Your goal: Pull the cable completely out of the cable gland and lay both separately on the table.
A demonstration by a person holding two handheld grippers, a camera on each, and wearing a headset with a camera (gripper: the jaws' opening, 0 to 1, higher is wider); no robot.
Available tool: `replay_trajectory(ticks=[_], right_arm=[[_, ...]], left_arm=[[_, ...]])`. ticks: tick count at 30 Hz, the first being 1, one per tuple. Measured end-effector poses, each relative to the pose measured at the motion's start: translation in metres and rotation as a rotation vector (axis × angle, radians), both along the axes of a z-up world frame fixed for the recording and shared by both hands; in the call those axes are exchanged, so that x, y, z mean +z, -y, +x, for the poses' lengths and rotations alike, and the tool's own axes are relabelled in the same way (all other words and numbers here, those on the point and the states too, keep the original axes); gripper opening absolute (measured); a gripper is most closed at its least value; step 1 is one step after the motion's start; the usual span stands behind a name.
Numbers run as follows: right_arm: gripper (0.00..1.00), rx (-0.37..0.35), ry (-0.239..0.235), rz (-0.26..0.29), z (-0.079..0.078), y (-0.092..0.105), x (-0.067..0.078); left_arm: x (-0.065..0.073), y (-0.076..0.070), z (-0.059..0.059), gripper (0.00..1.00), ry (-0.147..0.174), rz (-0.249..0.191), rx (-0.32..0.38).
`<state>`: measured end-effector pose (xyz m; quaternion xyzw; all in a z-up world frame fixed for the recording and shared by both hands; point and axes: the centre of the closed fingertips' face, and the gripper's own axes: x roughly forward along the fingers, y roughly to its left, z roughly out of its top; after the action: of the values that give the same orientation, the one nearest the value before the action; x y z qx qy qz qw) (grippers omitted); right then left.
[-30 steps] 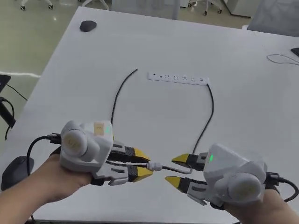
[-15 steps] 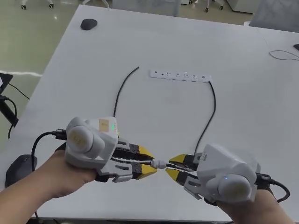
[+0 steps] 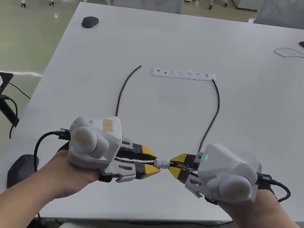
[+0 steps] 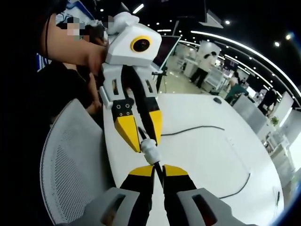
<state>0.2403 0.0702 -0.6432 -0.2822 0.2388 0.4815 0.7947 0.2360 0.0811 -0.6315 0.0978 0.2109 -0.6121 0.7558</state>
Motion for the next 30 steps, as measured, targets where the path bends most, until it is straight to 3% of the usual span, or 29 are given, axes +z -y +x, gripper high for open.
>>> replay_trajectory(ticks=[11, 24, 30], right_arm=[[0.0, -0.014, -0.017, 0.005, 0.001, 0.007, -0.004], [0.0, -0.089, -0.085, 0.075, 0.004, 0.019, -0.006], [0.0, -0.107, -0.093, 0.072, 0.004, 0.024, -0.009]], left_arm=[[0.0, 0.001, 0.0, 0.15, 0.007, 0.004, 0.0], [0.002, 0.005, 0.001, 0.15, 0.008, -0.005, -0.003], [0.001, 0.006, 0.0, 0.15, 0.017, 0.004, -0.007]])
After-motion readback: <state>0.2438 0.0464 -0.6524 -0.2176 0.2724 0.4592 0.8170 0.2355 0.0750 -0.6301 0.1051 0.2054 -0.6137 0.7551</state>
